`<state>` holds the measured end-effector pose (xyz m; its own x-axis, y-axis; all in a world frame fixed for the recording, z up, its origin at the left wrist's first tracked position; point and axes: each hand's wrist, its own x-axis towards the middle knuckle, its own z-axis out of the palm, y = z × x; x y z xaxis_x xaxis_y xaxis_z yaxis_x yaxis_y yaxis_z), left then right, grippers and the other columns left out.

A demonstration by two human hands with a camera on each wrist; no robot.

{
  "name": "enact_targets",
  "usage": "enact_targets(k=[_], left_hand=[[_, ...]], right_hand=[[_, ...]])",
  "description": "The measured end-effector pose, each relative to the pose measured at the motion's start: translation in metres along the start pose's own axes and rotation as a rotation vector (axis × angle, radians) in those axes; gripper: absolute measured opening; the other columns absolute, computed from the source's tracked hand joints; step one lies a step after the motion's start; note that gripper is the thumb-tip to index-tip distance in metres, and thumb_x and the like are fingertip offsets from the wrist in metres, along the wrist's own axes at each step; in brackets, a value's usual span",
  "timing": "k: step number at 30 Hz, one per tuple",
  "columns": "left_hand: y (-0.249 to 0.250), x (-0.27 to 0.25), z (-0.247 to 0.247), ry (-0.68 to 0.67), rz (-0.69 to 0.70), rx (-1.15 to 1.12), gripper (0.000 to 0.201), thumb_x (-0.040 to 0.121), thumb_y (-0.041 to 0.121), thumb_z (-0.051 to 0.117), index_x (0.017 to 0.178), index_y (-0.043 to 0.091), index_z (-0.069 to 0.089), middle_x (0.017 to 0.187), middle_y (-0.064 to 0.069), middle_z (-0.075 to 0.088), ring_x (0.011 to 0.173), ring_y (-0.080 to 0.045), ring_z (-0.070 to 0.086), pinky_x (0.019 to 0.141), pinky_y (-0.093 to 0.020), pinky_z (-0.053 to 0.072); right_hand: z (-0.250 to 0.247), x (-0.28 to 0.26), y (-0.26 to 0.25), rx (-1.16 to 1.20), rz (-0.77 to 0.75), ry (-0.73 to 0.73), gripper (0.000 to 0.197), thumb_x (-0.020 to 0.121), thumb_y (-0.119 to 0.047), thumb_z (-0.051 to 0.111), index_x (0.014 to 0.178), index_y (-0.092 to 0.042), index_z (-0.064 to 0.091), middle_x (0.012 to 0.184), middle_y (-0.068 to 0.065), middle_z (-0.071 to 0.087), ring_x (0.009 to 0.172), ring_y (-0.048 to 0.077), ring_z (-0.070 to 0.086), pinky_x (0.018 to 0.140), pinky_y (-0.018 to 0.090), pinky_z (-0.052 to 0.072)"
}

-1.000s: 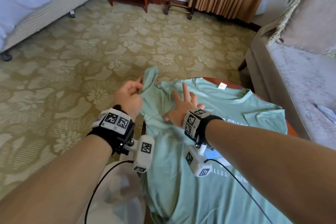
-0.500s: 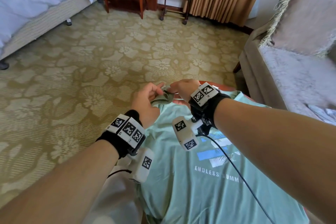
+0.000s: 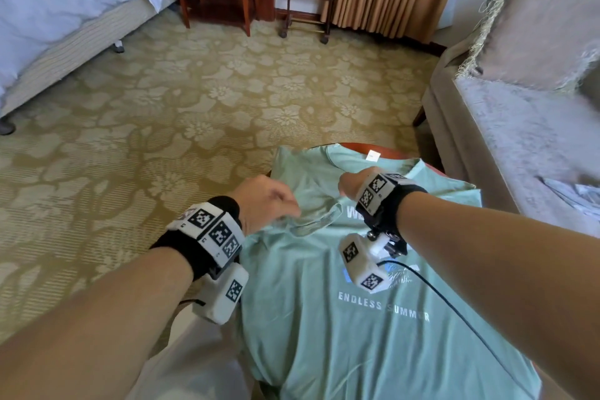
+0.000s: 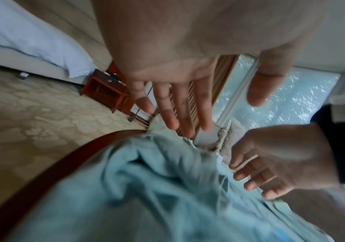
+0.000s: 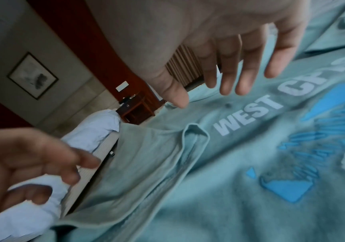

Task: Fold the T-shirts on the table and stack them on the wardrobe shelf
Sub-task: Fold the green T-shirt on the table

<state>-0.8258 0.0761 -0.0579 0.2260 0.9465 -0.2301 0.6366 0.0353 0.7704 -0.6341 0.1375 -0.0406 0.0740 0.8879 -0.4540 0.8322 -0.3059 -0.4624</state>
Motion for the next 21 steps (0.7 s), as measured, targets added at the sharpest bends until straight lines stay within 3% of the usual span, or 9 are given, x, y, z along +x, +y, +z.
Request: enact_targets(k=[2,5,8,10,12,14,17,19,21], left_hand=[[-0.003,0.013,-0.002,0.185,-0.058,-0.093,0.017,0.088,0.030,0.066,0.084,0.014,0.071,0.085,-0.003,0.070,0.084,-0.022,0.065,0.072,-0.032,0.050],[-0.011,0.035,-0.001,0.382,-0.023,0.037,0.013,0.089,0.014,0.064,0.080,0.023,0.066,0.087,0.005,0.068,0.088,-0.015,0.064,0.082,-0.031,0.052],[-0.014,0.047,0.010,0.203,0.018,0.358,0.027,0.087,0.013,0.063,0.111,0.025,0.061,0.125,0.000,0.058,0.111,-0.018,0.054,0.096,-0.031,0.043],[-0.019,0.052,0.027,-0.003,-0.041,0.618,0.062,0.086,0.032,0.064,0.143,0.029,0.038,0.157,-0.001,0.024,0.142,-0.020,0.027,0.117,-0.043,0.023],[-0.022,0.055,0.039,-0.138,-0.145,0.735,0.084,0.087,0.043,0.058,0.154,0.034,0.009,0.162,0.001,-0.014,0.150,-0.016,-0.008,0.120,-0.051,-0.003],[-0.021,0.059,0.039,-0.208,-0.211,0.702,0.095,0.082,0.045,0.059,0.154,0.038,-0.003,0.159,0.003,-0.027,0.147,-0.015,-0.020,0.116,-0.056,-0.012],[-0.003,0.074,0.031,-0.123,-0.249,0.502,0.081,0.073,0.042,0.070,0.145,0.034,0.034,0.161,0.002,0.004,0.149,-0.020,0.007,0.118,-0.049,0.009],[0.007,0.088,0.027,0.114,-0.266,0.281,0.051,0.069,0.036,0.072,0.119,0.030,0.060,0.149,-0.001,0.034,0.137,-0.023,0.033,0.111,-0.041,0.032],[0.013,0.104,0.025,0.325,-0.306,0.198,0.037,0.073,0.030,0.072,0.109,0.026,0.063,0.142,-0.002,0.045,0.127,-0.026,0.046,0.104,-0.038,0.040]], right_hand=[[0.005,0.008,0.005,-0.060,0.065,0.078,0.045,0.089,-0.028,0.050,0.130,-0.009,0.049,0.122,0.012,0.055,0.112,0.030,0.056,0.081,0.024,0.048],[0.016,0.016,0.004,-0.151,-0.031,0.106,0.065,0.082,-0.041,0.061,0.140,-0.021,0.039,0.135,0.006,0.041,0.122,0.028,0.044,0.099,0.045,0.045],[0.034,0.019,0.008,-0.317,-0.244,0.079,0.074,0.074,-0.047,0.073,0.138,-0.029,0.039,0.137,0.001,0.036,0.128,0.024,0.031,0.103,0.045,0.040],[0.042,0.020,0.017,-0.435,-0.283,0.033,0.075,0.072,-0.048,0.074,0.137,-0.028,0.040,0.139,0.000,0.033,0.129,0.025,0.029,0.104,0.046,0.037],[0.042,0.024,0.027,-0.403,-0.266,0.002,0.072,0.072,-0.048,0.073,0.134,-0.029,0.042,0.138,-0.002,0.032,0.129,0.024,0.030,0.104,0.046,0.036],[0.030,0.031,0.036,-0.320,-0.230,0.042,0.068,0.075,-0.047,0.070,0.135,-0.029,0.043,0.138,-0.004,0.035,0.128,0.022,0.034,0.103,0.044,0.036],[-0.004,0.044,0.054,-0.167,-0.052,0.194,0.057,0.083,-0.033,0.058,0.137,-0.022,0.042,0.138,0.002,0.038,0.128,0.025,0.038,0.104,0.045,0.039],[-0.028,0.049,0.069,-0.088,0.088,0.300,0.053,0.086,-0.026,0.053,0.136,-0.015,0.040,0.138,0.007,0.038,0.128,0.028,0.038,0.106,0.047,0.037],[-0.051,0.055,0.089,-0.102,0.211,0.389,0.050,0.091,-0.026,0.049,0.137,-0.011,0.036,0.139,0.011,0.037,0.130,0.031,0.036,0.107,0.047,0.032]])
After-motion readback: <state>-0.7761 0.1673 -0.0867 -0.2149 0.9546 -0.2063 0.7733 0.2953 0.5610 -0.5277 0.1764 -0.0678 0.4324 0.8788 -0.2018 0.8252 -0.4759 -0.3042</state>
